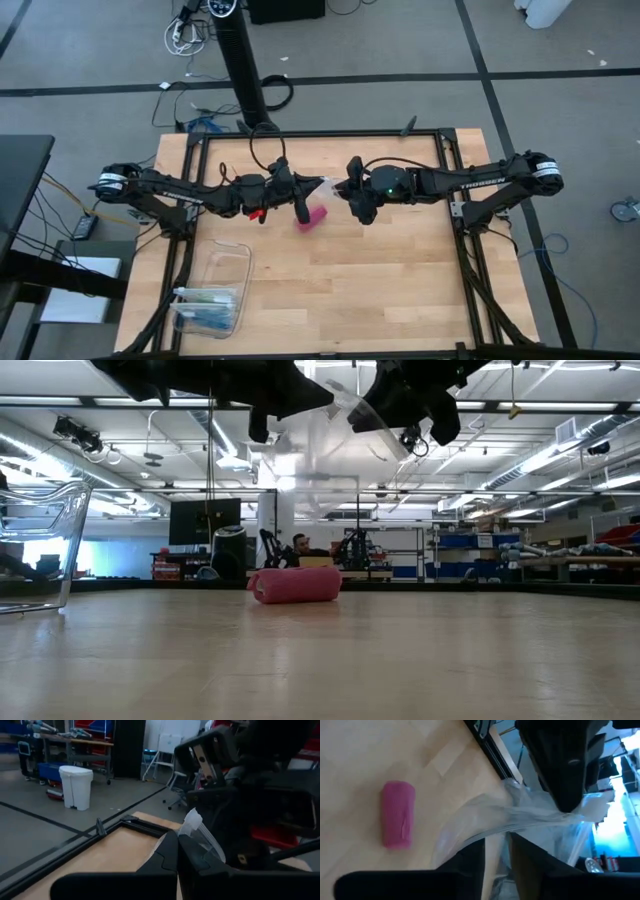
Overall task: Roll bandage
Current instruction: Put the rolled pink bandage into the transparent zip bag
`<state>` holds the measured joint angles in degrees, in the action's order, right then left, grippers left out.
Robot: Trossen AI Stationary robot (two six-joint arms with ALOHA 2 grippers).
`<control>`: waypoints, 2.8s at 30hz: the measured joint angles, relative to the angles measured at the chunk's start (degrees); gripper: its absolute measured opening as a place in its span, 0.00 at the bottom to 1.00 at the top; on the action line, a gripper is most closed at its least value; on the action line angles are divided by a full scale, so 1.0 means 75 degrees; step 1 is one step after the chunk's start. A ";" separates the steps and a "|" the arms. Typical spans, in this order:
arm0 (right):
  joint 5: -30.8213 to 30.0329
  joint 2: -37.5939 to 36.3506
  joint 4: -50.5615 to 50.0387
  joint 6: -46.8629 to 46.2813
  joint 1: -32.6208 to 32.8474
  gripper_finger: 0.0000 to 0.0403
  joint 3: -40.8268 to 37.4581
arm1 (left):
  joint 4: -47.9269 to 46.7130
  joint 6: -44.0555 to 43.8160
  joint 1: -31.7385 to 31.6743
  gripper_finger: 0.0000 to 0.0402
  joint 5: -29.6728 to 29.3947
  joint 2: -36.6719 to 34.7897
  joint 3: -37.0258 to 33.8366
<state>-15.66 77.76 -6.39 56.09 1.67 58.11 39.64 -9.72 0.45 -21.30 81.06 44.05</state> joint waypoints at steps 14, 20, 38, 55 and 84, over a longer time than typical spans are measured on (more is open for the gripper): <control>0.0032 0.0544 0.0931 -0.0358 -0.0087 0.27 0.0003 | 0.0210 -0.0166 0.0003 0.00 0.0171 -0.0003 0.0012; -0.0037 0.0734 0.0865 -0.2748 -0.0233 0.25 0.0003 | 0.0171 -0.0079 0.0003 0.00 0.0125 -0.0003 0.0012; 0.0459 0.0623 0.0936 -0.5919 -0.0353 0.28 0.0003 | -0.0160 0.0334 0.0006 0.00 0.0174 -0.0006 0.0009; 0.0732 0.0606 0.0661 -0.4372 -0.0292 0.33 0.0003 | 0.0950 0.0195 -0.0029 0.00 0.0870 -0.0006 -0.0688; 0.1423 0.0615 0.0797 -0.1115 -0.0039 0.36 0.0003 | 0.1195 -0.0737 -0.0274 0.00 0.1133 -0.0006 -0.0676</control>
<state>-4.99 82.37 -0.41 47.72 1.38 58.13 48.61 -15.25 -1.61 -12.80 81.01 38.98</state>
